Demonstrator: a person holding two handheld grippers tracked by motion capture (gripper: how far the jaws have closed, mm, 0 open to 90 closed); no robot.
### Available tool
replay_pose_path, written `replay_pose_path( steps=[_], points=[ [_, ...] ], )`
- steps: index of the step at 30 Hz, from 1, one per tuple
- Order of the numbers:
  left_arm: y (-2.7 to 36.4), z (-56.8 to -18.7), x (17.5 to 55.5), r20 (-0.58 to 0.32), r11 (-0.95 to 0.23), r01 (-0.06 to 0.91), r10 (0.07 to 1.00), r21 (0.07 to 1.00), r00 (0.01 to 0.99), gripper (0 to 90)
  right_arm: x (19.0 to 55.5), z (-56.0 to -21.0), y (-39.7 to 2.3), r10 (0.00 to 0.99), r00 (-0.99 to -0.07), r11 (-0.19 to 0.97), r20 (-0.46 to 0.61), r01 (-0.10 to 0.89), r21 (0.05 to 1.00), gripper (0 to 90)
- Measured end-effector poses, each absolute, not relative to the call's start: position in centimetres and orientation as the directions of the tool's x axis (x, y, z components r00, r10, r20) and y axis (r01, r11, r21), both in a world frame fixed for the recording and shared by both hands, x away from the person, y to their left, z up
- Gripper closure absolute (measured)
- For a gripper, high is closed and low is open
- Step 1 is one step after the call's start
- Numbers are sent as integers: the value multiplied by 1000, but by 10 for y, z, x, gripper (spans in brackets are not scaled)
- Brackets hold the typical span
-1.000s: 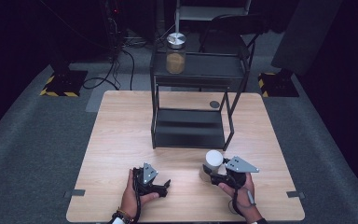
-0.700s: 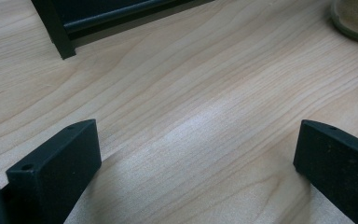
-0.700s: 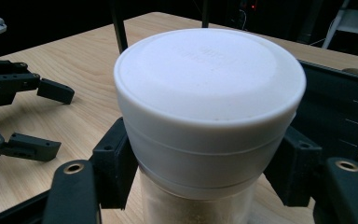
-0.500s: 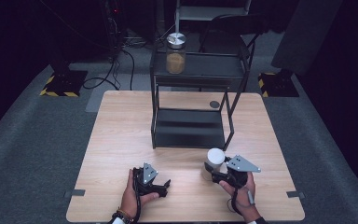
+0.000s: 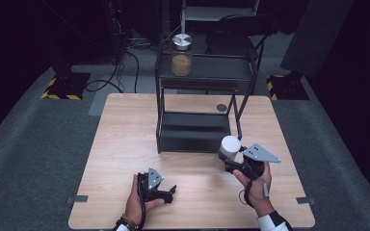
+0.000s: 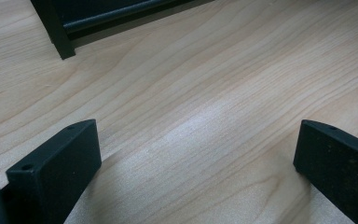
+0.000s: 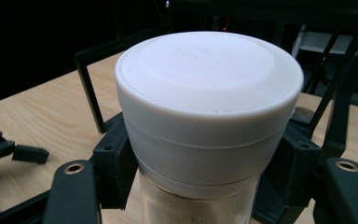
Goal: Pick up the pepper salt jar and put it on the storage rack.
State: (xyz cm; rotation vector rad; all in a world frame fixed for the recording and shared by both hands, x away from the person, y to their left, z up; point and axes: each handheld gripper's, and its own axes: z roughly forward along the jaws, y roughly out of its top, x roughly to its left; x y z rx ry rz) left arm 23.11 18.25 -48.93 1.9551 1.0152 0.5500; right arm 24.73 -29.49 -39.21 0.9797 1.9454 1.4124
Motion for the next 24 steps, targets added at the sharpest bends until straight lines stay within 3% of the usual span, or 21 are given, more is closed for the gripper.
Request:
replay_pose_path(
  steps=[24],
  points=[
    [182, -489, 231, 1, -315, 447, 818, 837, 575, 4, 290, -296, -290, 833, -551, 148, -47, 140, 979, 343]
  ],
)
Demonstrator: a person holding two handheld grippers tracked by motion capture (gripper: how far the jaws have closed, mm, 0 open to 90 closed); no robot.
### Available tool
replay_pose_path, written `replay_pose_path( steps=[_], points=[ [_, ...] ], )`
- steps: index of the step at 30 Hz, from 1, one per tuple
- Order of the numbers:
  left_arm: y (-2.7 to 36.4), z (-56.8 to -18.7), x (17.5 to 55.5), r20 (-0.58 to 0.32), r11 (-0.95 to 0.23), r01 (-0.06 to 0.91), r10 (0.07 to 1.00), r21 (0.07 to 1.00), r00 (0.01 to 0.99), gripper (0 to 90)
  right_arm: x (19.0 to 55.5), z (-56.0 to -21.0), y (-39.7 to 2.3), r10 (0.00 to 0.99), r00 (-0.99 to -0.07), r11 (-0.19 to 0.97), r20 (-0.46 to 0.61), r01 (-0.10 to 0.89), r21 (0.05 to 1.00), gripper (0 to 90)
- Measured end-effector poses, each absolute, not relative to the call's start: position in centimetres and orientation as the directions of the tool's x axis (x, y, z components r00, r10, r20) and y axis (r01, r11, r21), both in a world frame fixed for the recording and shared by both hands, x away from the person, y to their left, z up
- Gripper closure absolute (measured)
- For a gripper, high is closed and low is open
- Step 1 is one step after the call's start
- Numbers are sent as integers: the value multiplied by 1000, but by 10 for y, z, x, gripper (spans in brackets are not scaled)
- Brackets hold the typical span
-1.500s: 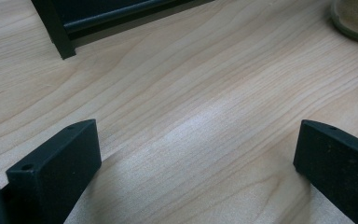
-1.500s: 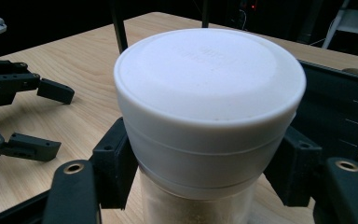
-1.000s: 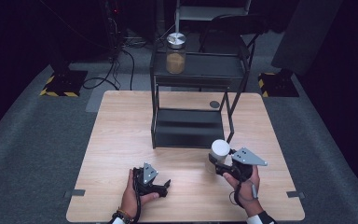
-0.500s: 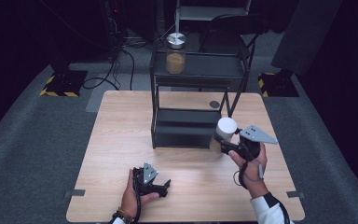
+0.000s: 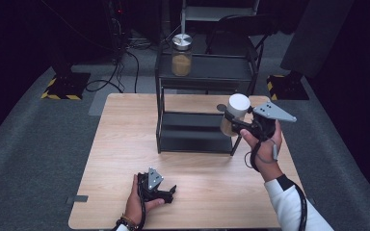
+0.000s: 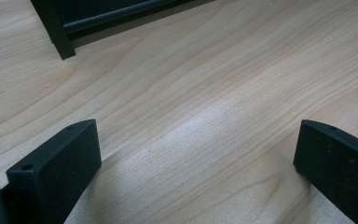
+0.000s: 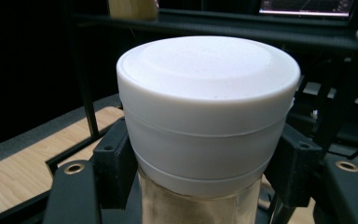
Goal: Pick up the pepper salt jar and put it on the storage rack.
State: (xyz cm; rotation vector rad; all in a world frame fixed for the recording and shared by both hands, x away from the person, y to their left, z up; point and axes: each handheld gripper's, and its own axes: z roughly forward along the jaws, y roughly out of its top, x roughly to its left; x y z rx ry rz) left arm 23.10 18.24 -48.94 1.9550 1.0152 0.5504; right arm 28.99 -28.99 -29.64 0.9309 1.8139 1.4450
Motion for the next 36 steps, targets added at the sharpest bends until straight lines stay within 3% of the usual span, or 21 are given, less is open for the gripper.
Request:
replay_pose_path(
  steps=[14, 36],
  points=[
    [182, -489, 231, 0, -314, 448, 819, 837, 574, 5, 300, -244, -286, 843, -535, 137, -65, 97, 986, 343],
    [183, -489, 231, 0, -316, 447, 817, 837, 577, 5, 315, -209, -272, 854, -513, 139, -90, 58, 989, 343]
  ],
)
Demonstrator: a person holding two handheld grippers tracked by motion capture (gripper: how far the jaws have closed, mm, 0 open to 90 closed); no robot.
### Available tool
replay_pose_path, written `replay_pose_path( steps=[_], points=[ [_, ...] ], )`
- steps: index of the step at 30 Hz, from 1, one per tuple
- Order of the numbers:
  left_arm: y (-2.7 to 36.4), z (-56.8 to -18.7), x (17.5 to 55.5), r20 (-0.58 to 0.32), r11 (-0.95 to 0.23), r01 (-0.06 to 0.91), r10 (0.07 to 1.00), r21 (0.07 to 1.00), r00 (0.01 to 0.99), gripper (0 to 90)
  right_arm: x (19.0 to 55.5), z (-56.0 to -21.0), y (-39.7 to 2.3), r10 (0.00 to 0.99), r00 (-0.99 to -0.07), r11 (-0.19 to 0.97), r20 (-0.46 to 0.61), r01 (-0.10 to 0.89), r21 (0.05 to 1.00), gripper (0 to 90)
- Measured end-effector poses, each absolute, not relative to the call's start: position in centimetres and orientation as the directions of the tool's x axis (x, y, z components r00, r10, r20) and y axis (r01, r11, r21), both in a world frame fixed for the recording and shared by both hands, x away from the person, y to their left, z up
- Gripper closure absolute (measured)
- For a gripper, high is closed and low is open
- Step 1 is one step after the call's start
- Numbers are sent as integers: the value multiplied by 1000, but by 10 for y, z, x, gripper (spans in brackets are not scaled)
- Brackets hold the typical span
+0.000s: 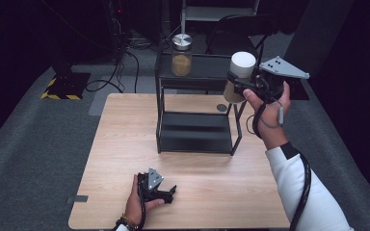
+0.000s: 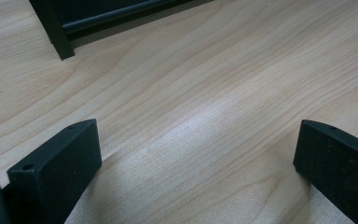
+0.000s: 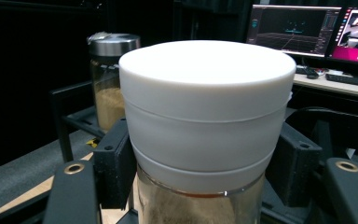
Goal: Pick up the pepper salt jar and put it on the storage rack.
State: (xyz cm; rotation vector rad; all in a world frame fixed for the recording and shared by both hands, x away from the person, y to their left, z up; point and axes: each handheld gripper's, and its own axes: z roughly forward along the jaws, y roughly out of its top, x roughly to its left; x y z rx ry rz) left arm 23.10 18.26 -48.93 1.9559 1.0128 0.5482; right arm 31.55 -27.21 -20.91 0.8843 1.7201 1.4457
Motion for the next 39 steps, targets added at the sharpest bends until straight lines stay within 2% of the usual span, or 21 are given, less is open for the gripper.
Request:
replay_pose_path(
  steps=[11, 24, 39],
  points=[
    [183, -489, 231, 0, -316, 447, 817, 837, 577, 5, 328, -198, -265, 868, -487, 136, -97, 45, 990, 343],
    [183, -489, 231, -1, -317, 446, 815, 837, 580, 5, 344, -191, -249, 911, -401, 128, -100, 42, 991, 343],
    [183, -489, 231, -1, -317, 446, 815, 837, 580, 5, 370, -191, -241, 922, -380, 110, -80, 59, 992, 343]
  ],
)
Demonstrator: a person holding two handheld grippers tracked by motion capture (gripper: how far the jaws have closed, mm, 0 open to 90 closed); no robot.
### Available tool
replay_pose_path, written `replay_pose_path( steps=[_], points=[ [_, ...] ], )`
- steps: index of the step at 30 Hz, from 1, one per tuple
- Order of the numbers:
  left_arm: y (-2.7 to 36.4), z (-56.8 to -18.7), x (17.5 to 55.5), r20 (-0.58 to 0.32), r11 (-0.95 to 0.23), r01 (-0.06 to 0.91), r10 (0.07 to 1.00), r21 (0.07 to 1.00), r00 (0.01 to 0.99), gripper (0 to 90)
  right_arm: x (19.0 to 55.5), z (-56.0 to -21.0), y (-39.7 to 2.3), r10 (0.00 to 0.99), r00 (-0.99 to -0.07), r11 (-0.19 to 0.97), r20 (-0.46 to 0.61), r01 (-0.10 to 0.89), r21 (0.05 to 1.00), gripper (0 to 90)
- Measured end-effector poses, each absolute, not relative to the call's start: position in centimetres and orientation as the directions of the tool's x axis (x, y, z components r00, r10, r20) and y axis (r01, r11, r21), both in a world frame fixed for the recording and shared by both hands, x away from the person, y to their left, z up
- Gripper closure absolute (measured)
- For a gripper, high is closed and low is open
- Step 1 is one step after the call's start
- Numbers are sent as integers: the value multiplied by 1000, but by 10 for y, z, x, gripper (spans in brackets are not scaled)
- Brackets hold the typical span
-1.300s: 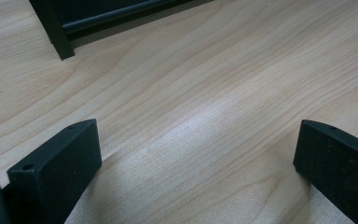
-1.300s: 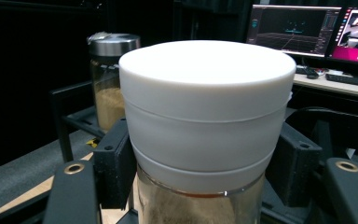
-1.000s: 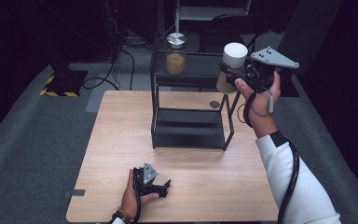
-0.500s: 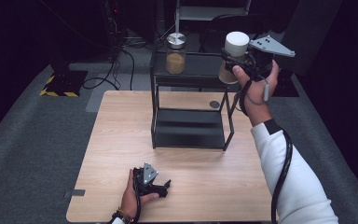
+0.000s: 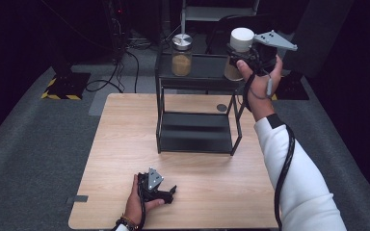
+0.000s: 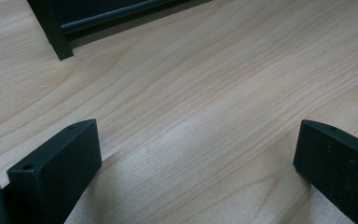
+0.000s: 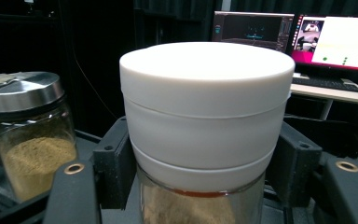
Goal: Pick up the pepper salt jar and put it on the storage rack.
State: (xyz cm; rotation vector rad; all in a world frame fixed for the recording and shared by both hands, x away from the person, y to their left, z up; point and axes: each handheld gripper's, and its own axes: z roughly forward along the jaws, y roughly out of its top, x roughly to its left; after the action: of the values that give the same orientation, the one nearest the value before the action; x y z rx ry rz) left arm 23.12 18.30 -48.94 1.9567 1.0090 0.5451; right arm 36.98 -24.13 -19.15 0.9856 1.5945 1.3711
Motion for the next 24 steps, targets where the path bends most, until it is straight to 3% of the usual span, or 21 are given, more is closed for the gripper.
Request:
replay_pose_path(
  steps=[24],
  points=[
    [183, -489, 231, 0, -318, 445, 814, 837, 581, 5, 386, -200, -238, 923, -374, 114, -84, 60, 992, 342]
  ],
)
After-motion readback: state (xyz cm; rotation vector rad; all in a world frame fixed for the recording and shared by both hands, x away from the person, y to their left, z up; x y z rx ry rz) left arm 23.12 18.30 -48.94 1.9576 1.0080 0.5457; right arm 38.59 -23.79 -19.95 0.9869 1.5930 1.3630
